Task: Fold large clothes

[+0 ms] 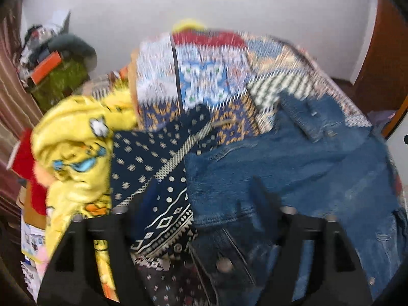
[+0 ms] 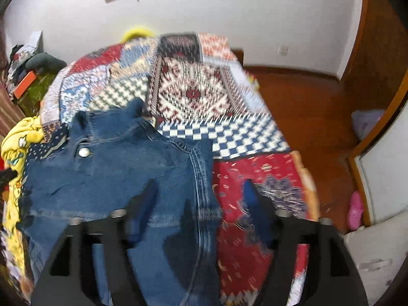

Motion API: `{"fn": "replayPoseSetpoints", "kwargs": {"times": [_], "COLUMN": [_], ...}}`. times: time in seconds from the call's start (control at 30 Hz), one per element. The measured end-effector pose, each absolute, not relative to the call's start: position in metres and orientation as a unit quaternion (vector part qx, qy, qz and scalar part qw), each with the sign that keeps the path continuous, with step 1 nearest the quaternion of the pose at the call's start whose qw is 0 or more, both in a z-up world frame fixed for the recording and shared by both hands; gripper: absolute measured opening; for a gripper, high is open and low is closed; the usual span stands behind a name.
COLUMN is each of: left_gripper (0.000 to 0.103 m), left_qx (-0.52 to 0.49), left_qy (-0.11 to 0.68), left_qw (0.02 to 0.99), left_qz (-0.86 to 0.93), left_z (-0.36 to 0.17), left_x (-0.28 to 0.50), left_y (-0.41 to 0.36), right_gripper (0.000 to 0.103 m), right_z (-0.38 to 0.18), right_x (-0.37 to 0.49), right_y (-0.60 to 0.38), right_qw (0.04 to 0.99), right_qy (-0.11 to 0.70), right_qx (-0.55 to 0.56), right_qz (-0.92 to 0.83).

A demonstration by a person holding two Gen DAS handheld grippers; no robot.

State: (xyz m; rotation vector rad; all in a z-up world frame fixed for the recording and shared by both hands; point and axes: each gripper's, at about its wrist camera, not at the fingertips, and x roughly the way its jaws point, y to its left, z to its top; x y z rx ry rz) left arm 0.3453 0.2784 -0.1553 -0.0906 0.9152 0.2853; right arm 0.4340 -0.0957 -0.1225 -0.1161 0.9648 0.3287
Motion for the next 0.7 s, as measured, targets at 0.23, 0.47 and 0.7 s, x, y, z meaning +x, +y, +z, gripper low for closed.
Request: {"fn": "replayPoseSetpoints", "kwargs": {"times": [0.23, 0.47, 0.7], "left_gripper": [0.096, 0.096, 0.096], "left_qx": [-0.03, -0.069, -0.128], "left_qy": [0.395, 0.412, 0.482], "left_qw": [0.911, 0.905, 0.864], "left_qz": [0.112, 0.082, 0.069], "left_z": [-0.097, -0.112, -0.184], "left_x": [0.282, 0.218, 0.168], "left_y": [0.246, 0.232, 0.225], "right_gripper": [0.088, 0.09, 0.09], "right_z": [-0.064, -0.069, -0.122], "right_x": [0.368, 0.31, 0.271], "right_y": [-0.114, -0.131, -0.156], "right_qw": [0.891, 0.888, 0.866], "right_qy": [0.411, 0.406, 0.461], "right_qx": [-0.06, -0.074, -0.065], "right_qz": [0.182, 0.202, 0.182]}}
